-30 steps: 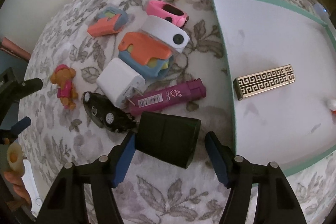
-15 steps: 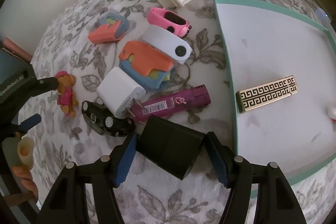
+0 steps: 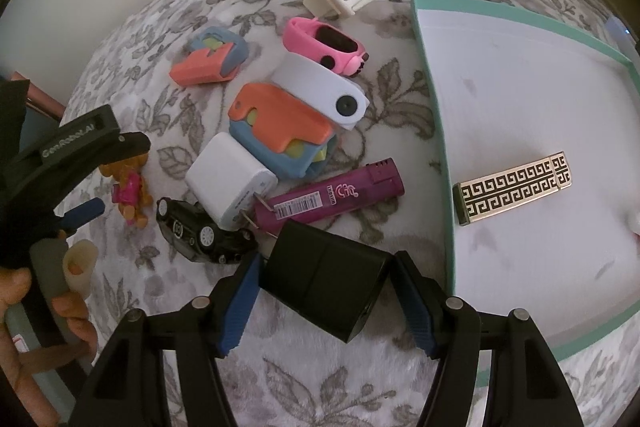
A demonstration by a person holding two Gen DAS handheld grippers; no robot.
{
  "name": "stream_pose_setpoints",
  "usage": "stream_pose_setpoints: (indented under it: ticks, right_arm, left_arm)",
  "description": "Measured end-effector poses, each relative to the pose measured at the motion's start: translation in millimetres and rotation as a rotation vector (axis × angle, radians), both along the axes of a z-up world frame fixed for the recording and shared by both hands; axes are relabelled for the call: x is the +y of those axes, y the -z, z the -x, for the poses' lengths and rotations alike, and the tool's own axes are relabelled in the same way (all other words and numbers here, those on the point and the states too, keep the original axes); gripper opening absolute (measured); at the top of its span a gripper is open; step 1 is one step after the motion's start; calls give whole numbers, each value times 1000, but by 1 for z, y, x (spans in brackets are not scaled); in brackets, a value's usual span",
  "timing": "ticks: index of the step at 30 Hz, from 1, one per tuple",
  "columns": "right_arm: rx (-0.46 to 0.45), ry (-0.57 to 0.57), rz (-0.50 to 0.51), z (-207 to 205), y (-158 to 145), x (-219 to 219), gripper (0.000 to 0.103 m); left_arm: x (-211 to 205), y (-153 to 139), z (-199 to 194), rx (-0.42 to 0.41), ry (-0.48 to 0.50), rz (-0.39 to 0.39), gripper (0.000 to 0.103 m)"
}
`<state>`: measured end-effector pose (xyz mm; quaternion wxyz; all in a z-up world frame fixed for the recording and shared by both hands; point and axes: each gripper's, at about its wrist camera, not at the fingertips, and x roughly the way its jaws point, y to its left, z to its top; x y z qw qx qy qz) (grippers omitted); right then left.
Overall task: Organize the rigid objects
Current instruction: 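Grasp the black square charger with the right gripper while the left gripper grasps the pink dog figure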
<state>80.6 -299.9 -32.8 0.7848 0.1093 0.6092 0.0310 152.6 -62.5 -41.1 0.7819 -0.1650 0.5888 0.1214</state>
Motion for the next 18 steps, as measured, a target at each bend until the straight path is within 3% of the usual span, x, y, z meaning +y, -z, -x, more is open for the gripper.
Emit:
stream_pose_setpoints:
  ticks: [2,6,8,14,18]
  right_arm:
    - [1,1,-3,0,0,1,69]
    - [1,2,-13,0,0,0,69]
    - [1,4,-21,0,-1,-2,69]
    - [4,8,-53,3,-6,-10,68]
    - [-9,16,-70,4,-14,-14,68]
  left_arm:
    - [-1,2,-1,5,8,2,78]
    - [-7,4,-1,14,38,-3,62]
    - [-10,2,2,9,47,-3,47]
    - [-16,-5,5,8,65,0,46]
    - [-14,-27,11,-38,55,-8,46]
